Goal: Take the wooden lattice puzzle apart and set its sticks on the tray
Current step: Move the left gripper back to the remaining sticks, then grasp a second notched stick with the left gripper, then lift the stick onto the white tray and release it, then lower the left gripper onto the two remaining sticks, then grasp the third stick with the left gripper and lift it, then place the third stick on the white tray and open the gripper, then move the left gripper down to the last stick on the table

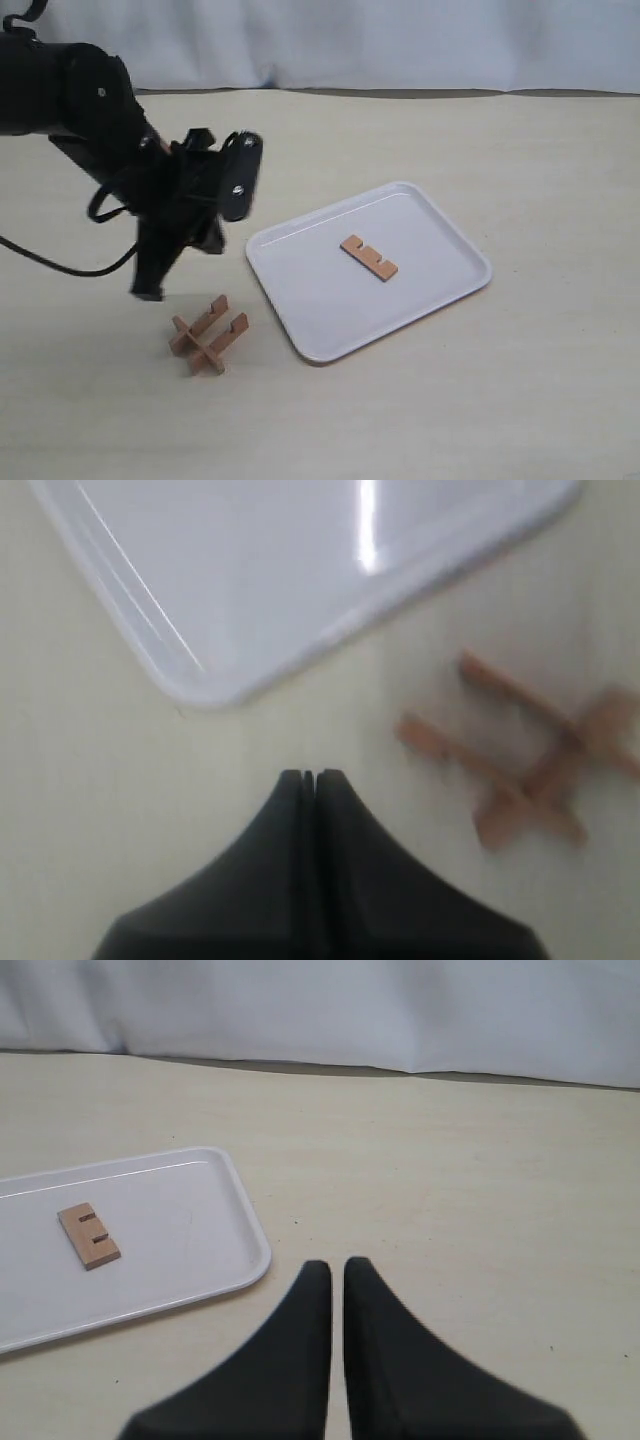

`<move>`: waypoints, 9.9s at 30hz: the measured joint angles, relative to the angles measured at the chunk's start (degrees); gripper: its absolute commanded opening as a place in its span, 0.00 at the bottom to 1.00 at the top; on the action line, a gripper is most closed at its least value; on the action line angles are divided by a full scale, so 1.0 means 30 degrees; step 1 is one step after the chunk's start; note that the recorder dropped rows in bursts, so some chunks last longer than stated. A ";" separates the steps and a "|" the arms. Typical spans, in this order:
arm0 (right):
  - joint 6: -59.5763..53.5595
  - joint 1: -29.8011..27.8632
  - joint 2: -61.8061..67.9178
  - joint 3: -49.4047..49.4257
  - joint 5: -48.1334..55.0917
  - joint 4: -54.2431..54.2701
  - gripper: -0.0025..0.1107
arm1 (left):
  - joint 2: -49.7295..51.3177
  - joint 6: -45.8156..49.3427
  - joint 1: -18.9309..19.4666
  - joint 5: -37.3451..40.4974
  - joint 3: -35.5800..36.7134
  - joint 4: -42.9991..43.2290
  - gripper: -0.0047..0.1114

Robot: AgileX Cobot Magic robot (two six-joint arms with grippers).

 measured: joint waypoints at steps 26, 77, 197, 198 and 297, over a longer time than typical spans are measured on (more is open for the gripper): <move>0.0000 0.0000 0.0000 0.0000 0.0000 0.0000 0.06 | 0.0043 0.8911 0.0676 -0.0312 0.2688 0.1529 0.10; 0.0000 0.0000 0.0000 0.0000 0.0000 0.0000 0.06 | 0.2063 0.9381 0.0676 -0.0921 0.2716 0.2624 0.04; 0.0000 0.0000 0.0000 0.0000 0.0000 0.0000 0.06 | 0.0986 -2.2472 -0.1327 0.3244 -0.2463 0.5401 0.41; 0.0000 0.0000 0.0000 0.0000 0.0000 0.0000 0.06 | 0.1090 -2.2472 -0.1327 0.3098 -0.2243 0.5401 0.41; 0.0000 0.0000 0.0000 0.0000 0.0000 0.0000 0.06 | 0.2944 -1.6471 -0.1774 0.8301 -0.5122 0.1491 0.46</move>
